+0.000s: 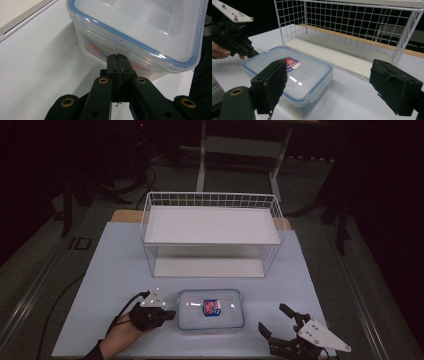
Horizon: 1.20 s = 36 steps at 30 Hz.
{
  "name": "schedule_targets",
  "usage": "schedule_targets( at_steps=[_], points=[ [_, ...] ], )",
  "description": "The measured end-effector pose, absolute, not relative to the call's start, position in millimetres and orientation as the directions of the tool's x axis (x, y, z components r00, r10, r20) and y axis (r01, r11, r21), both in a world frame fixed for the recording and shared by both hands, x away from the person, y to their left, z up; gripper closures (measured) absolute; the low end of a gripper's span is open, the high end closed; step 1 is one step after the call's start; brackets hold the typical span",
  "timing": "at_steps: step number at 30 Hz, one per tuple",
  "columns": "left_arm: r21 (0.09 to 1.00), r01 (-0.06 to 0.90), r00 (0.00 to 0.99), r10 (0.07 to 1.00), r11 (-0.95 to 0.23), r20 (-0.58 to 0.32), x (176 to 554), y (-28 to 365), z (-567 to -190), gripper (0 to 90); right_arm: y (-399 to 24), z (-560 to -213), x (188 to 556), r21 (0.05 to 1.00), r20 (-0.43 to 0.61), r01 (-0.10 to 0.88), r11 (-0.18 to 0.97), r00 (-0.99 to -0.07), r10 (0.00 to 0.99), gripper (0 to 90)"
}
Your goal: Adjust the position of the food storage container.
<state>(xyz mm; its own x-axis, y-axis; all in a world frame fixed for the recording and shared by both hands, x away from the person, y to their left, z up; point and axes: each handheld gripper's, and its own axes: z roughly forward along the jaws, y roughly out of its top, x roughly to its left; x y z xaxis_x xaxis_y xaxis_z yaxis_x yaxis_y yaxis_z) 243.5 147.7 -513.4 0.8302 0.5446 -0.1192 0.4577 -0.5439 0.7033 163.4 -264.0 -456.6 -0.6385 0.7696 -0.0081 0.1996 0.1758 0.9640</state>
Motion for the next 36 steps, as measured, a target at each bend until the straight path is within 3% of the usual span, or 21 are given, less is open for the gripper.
schedule_targets(
  at_steps=[28,36],
  points=[
    [0.702,0.463,0.832,0.538,-0.542,-0.133,271,119,-512,88.2,-262,-458,163,0.963,-0.016,0.196,0.187,-0.646,0.763,14.3],
    [0.729,0.476,0.811,0.566,-0.492,-0.146,260,138,-492,74.9,-259,-457,161,0.961,-0.032,0.19,0.201,-0.649,0.761,14.3]
  ],
)
